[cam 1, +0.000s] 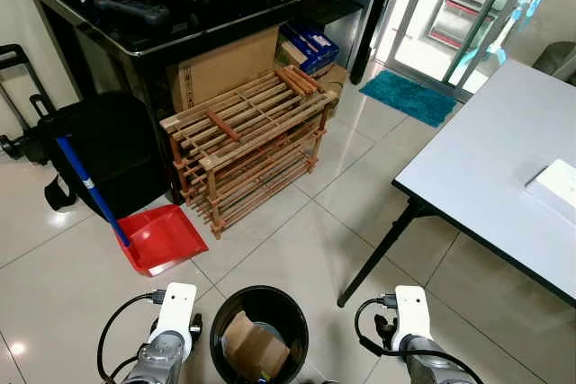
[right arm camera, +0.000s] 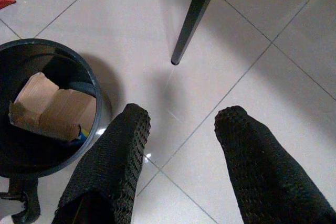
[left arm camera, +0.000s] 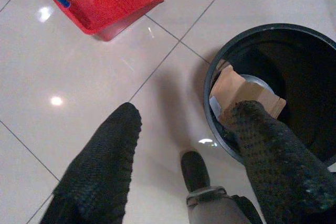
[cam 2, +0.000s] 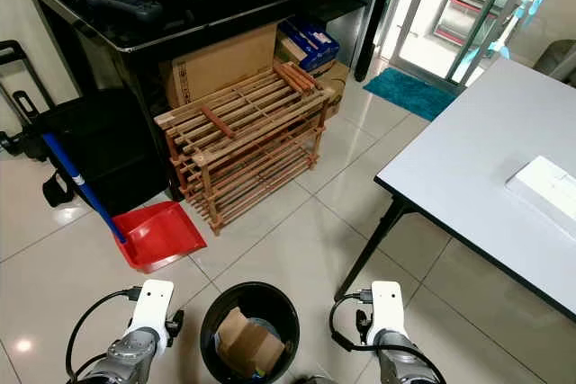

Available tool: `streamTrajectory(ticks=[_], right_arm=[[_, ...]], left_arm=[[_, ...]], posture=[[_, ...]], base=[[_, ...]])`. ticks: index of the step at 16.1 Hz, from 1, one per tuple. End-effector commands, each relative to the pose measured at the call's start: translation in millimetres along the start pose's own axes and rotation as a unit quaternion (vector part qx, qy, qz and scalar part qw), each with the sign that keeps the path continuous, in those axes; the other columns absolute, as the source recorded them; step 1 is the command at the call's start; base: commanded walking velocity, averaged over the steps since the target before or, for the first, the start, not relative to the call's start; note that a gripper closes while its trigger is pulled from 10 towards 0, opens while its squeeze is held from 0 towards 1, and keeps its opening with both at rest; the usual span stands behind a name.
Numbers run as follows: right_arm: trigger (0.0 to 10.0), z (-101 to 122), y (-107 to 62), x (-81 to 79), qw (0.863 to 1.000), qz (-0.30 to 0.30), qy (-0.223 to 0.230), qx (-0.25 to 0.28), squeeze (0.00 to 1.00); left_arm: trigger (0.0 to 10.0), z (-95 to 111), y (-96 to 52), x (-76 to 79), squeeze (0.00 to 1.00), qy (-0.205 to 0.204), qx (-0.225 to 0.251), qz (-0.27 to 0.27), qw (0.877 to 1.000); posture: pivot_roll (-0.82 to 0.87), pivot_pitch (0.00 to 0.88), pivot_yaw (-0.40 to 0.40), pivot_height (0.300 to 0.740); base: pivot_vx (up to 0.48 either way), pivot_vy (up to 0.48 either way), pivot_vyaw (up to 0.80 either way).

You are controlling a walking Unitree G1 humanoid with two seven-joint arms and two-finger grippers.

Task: Picking trash to rubbish bin

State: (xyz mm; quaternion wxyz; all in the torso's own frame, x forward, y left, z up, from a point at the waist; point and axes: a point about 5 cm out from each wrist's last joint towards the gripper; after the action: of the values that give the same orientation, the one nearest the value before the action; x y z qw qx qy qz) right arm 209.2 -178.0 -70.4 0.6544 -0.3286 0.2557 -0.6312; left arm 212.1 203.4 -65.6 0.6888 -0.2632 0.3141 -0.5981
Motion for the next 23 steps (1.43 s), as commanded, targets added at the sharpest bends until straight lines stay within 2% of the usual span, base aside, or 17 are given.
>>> streamTrajectory(ticks=[1,3,4,5,11,23], right_arm=[[10.0,-5.2,-0.7,-0.9,1.000,0.000,-0.006,-0.013,0.00],[10.0,-3.8,-0.3,-2.5,1.000,0.001,-0.003,-0.011,0.00],[10.0,-4.0,-0.3,-3.2,1.000,0.001,-0.003,-0.012,0.70],[10.0,-4.6,-0.3,-3.6,1.000,0.004,-0.004,-0.014,1.00],[10.0,-12.0,-1.9,-4.0,1.000,0.010,-0.009,-0.027,1.00],[10.0,-12.1,-1.9,-6.0,0.999,0.022,-0.013,-0.026,1.00]], left_arm=[[10.0,-3.2,-0.7,1.0,1.00,0.000,-0.003,-0.002,1.000],[10.0,-4.8,-1.0,0.4,1.00,0.002,-0.007,0.000,1.000],[10.0,-6.0,-1.2,0.3,1.00,0.002,-0.009,-0.001,1.000],[10.0,-6.4,-1.3,0.1,1.00,0.002,-0.010,0.001,1.000],[10.0,-8.4,-1.7,0.3,1.00,-0.001,-0.012,0.001,1.000],[10.0,-10.5,-2.3,2.3,1.00,0.003,-0.013,-0.006,1.000]], posture=[[0.01,0.031,-0.092,0.740],[0.01,0.027,-0.089,0.740],[0.01,0.023,-0.091,0.740],[0.01,0.022,-0.091,0.740],[0.02,0.020,-0.096,0.740],[0.03,0.000,-0.100,0.740]], base=[[0.000,0.000,0.00],[0.000,0.000,0.00],[0.000,0.000,0.00],[0.000,0.000,0.00],[0.000,0.000,0.00],[0.000,0.000,0.00]])
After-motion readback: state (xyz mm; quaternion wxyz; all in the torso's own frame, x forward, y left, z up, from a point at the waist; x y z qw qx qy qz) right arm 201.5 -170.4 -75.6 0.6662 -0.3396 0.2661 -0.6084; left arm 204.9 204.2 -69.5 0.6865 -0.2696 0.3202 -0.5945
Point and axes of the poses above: a point about 5 cm out from each wrist's last joint towards the gripper, its own y axis pointing out of the wrist towards the gripper, its own z axis along the axis of the wrist's last joint, x = y × z, and after that the axes turned 8 degrees about -y, right-handed
